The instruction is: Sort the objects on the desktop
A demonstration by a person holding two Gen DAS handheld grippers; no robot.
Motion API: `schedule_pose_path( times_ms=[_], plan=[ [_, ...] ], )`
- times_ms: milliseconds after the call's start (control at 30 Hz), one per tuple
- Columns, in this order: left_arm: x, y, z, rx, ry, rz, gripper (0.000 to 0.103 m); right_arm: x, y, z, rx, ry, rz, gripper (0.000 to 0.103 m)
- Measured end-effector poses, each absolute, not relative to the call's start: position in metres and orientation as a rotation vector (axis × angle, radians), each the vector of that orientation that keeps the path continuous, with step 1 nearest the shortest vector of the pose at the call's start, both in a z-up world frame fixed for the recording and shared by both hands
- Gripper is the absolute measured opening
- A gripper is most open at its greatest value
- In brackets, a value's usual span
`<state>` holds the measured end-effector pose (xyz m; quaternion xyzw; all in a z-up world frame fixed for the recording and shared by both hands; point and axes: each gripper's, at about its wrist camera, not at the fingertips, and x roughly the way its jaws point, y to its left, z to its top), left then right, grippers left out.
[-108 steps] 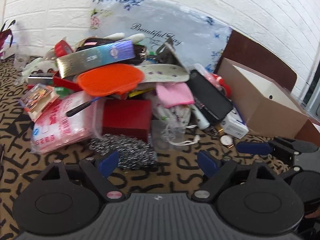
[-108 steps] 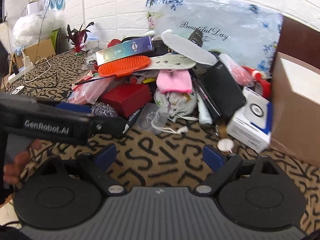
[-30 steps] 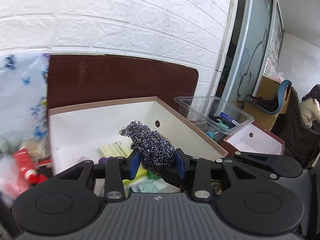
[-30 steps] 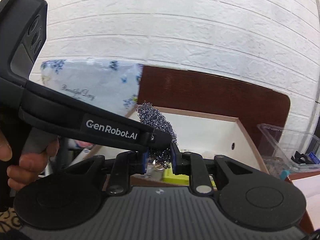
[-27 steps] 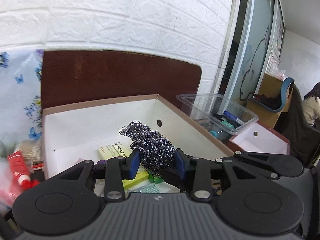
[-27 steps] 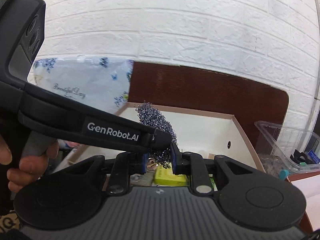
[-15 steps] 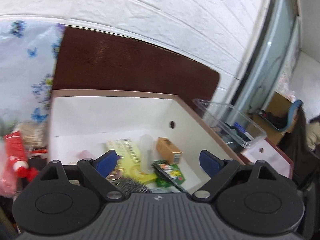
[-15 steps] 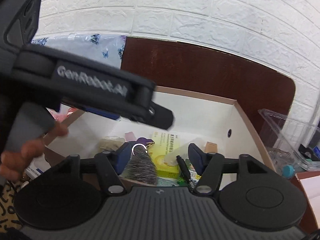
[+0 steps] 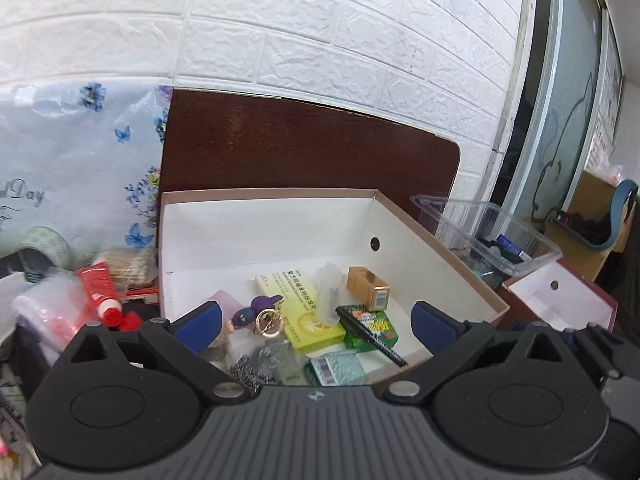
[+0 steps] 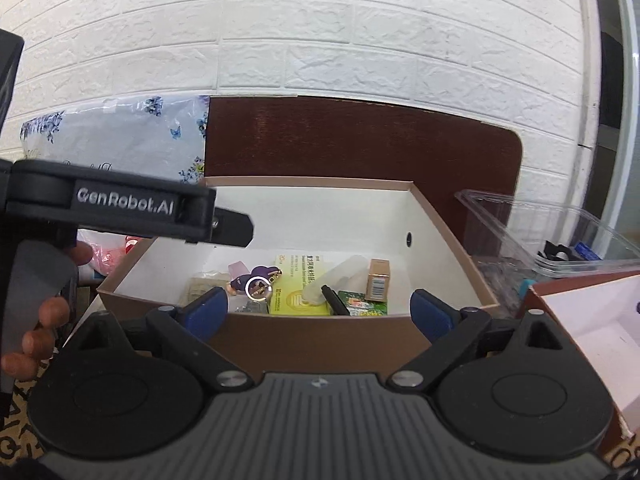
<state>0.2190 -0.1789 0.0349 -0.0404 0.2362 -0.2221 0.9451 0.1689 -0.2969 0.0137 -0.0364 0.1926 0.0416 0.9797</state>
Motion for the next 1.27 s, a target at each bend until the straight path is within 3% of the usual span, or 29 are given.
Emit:
schedule_pose_path(
  times_ms=[100, 667, 1267],
  plan=[
    [0.201, -0.18, 0.038, -0.07, 0.485, -0.416, 0.103, 0.156, -0.301, 0.018, -0.069, 0.392, 0.052, 0.101],
    [0.135, -0.181, 0.038, -0.049, 0.523, -0.346, 0.103, 0.105, -0.294, 0.013, -0.11, 0.458, -0.015, 0.101],
    [0.13, -0.179, 0.034, -0.063, 0.543, -0.349, 0.103, 0.106, -0.286, 0.009, -0.082, 0.486, -0.042, 0.101]
  ],
)
